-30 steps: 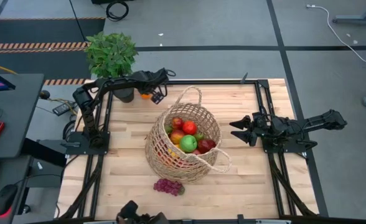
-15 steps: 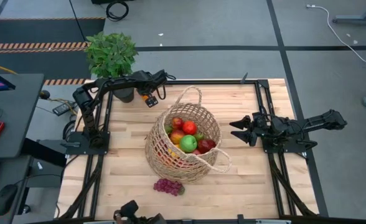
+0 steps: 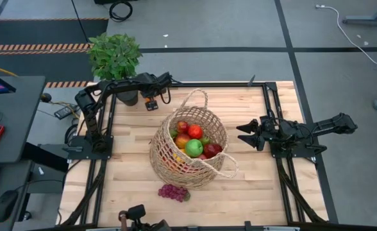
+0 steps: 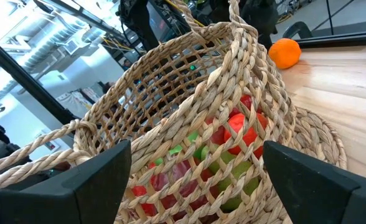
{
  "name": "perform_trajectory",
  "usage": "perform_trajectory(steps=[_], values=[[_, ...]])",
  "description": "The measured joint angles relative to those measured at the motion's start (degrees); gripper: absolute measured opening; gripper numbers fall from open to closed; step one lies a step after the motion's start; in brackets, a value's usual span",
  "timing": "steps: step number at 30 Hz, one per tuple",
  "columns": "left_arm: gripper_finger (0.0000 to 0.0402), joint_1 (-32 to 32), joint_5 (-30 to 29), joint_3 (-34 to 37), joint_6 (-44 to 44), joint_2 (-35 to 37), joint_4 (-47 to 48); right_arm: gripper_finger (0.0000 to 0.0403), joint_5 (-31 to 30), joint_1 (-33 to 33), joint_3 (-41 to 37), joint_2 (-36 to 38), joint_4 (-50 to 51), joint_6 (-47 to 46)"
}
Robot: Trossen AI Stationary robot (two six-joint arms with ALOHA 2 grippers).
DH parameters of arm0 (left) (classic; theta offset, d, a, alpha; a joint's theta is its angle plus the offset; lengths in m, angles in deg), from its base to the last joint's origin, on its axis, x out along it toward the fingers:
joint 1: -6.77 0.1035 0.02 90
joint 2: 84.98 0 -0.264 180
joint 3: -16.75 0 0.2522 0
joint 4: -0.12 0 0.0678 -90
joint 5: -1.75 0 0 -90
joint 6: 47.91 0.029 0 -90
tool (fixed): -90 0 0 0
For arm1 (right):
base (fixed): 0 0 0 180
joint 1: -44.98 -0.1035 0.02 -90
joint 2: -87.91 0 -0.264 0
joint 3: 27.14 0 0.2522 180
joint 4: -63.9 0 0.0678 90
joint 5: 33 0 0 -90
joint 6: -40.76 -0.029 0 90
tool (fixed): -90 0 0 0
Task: Build produce basket
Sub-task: Put the orange into the basket
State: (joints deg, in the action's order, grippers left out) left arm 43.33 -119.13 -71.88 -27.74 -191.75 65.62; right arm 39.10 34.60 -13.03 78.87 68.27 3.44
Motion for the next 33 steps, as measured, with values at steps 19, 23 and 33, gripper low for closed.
perform_trajectory(steps=[19,23,33], values=[[0.0396,1.8,2.5,5.2,4.5,-0.2,-3.8,0.0365,0.0,0.0,0.0,0.0,0.0,0.0],[0.0396,1.8,2.5,5.2,4.6,-0.2,-5.2,0.0365,0.0,0.0,0.0,0.0,0.0,0.0],[0.0396,1.9,7.9,5.2,7.3,-0.3,-7.2,0.0365,0.0,0.0,0.0,0.0,0.0,0.0]])
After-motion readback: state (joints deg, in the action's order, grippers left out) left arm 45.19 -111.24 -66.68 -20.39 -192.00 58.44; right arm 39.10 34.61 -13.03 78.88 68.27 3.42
